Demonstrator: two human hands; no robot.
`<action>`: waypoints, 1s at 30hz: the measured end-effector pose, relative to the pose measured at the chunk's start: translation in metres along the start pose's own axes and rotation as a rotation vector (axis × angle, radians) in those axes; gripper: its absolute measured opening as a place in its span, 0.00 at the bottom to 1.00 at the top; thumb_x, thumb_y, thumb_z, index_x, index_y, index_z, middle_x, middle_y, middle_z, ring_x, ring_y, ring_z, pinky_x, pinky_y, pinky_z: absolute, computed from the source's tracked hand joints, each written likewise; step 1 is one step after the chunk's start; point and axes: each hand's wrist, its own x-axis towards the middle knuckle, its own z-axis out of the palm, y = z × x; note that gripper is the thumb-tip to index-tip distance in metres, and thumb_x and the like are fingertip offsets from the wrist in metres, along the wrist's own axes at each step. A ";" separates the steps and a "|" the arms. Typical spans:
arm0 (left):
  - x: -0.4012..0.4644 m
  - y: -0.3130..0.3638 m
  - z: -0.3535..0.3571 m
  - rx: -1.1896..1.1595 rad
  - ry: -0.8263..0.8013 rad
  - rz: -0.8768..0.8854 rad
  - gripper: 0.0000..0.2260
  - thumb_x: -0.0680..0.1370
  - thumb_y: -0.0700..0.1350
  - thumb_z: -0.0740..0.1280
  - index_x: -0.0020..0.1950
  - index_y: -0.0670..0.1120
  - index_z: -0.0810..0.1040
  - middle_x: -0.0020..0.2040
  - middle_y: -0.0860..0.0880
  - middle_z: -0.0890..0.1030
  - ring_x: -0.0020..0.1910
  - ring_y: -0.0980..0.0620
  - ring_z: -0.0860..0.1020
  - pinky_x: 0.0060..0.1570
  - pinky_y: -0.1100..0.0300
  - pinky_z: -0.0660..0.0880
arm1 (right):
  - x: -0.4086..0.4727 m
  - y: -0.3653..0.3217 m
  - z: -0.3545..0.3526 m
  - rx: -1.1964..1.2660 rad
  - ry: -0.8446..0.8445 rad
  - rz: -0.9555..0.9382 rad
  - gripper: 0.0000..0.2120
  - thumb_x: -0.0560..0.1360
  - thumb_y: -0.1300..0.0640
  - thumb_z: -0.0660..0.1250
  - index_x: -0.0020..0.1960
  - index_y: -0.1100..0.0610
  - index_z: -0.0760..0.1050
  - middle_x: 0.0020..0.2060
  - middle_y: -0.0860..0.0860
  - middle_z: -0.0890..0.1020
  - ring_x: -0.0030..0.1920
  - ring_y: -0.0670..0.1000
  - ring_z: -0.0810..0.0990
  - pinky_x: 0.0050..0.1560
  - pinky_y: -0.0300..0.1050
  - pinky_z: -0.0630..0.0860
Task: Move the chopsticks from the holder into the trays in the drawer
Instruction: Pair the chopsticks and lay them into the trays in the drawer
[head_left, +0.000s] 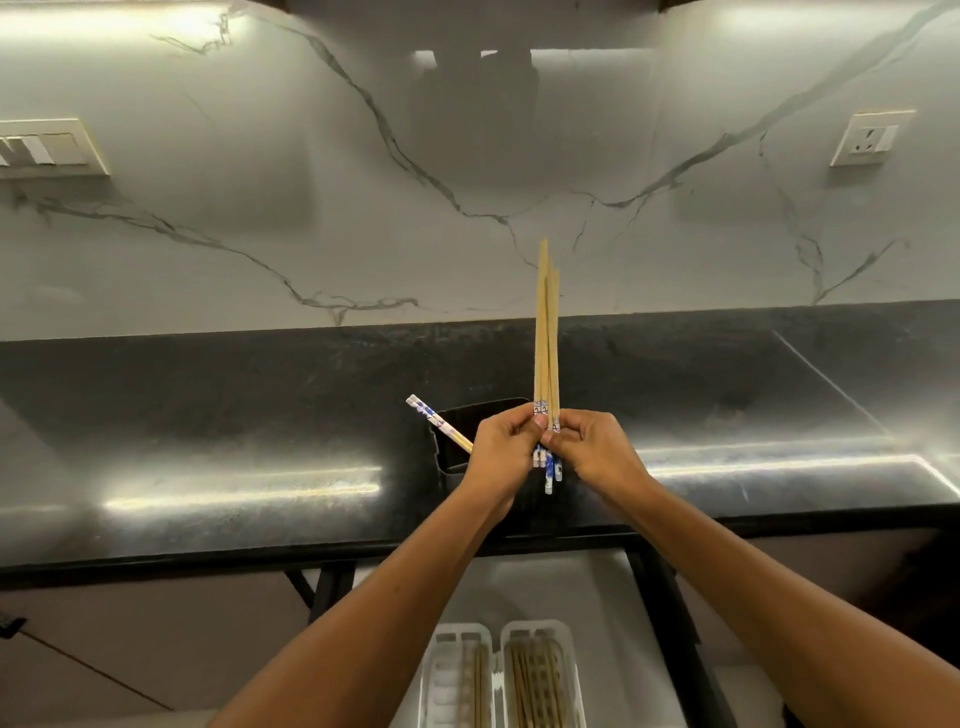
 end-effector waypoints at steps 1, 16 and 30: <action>0.001 -0.003 0.007 0.030 -0.013 0.012 0.12 0.81 0.39 0.60 0.51 0.52 0.81 0.51 0.44 0.84 0.54 0.47 0.82 0.56 0.53 0.78 | 0.000 0.005 -0.005 0.004 0.011 0.006 0.11 0.77 0.60 0.65 0.58 0.59 0.80 0.45 0.52 0.86 0.46 0.46 0.85 0.51 0.43 0.81; 0.057 -0.023 0.061 0.287 -0.128 0.073 0.14 0.78 0.37 0.64 0.63 0.46 0.73 0.55 0.48 0.82 0.55 0.53 0.80 0.56 0.55 0.78 | 0.026 0.083 -0.058 -0.058 0.111 -0.040 0.07 0.76 0.61 0.67 0.41 0.53 0.81 0.35 0.52 0.84 0.37 0.51 0.81 0.42 0.45 0.78; 0.064 -0.086 0.085 0.501 0.035 0.166 0.06 0.78 0.37 0.65 0.51 0.43 0.81 0.46 0.45 0.84 0.46 0.53 0.82 0.44 0.66 0.79 | 0.034 0.151 -0.060 -0.005 0.100 0.021 0.08 0.76 0.66 0.66 0.53 0.60 0.81 0.47 0.56 0.85 0.50 0.53 0.84 0.56 0.56 0.79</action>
